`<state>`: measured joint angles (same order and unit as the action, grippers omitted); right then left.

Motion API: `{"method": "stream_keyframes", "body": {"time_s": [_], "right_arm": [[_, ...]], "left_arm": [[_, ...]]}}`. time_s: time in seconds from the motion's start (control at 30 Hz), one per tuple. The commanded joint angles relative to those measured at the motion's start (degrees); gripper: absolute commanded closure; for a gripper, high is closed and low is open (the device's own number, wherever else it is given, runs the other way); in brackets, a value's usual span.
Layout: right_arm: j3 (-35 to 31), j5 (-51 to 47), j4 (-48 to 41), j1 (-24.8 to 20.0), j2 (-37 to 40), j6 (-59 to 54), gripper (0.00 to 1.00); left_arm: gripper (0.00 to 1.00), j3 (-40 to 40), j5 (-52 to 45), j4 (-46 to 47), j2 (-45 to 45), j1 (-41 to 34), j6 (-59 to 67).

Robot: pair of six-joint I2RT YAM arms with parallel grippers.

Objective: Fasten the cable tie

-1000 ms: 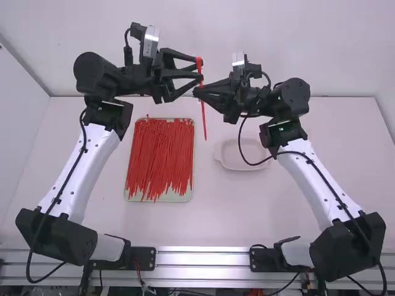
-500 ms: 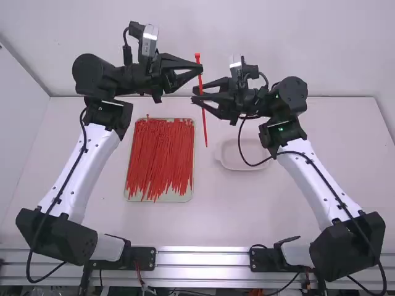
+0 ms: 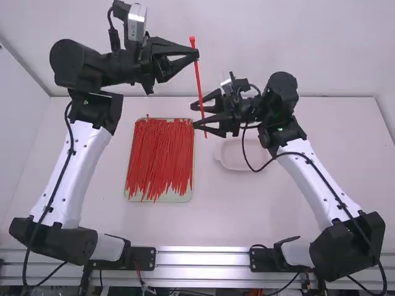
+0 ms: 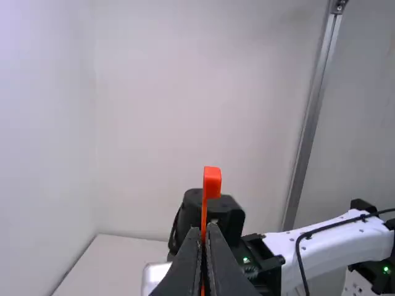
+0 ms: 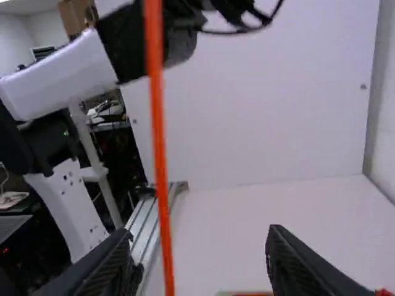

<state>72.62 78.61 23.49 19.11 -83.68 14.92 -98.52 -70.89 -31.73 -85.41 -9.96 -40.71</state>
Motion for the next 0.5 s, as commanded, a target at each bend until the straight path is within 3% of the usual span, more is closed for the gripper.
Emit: {"method": "stream_keyframes", "body": {"time_s": [0.0,0.27,0.33,0.47], "right_arm": [[-0.3,1.4,-2.9,0.0,-0.3,-6.6,0.43],[-0.3,4.3,-4.5,0.0,-0.3,-8.8,0.67],[-0.3,4.3,-4.4,0.0,-0.3,-8.8,0.78],[-0.3,4.3,-4.5,0.0,-0.3,-8.7,0.79]], "left_arm": [[0.98,-3.2,-0.7,2.0,0.2,0.6,2.3],[0.98,-7.3,-2.0,9.2,0.2,1.6,6.0],[0.98,-7.3,-1.7,9.2,0.2,1.6,6.0],[0.98,-7.3,-1.6,9.2,0.2,1.6,6.0]]}}
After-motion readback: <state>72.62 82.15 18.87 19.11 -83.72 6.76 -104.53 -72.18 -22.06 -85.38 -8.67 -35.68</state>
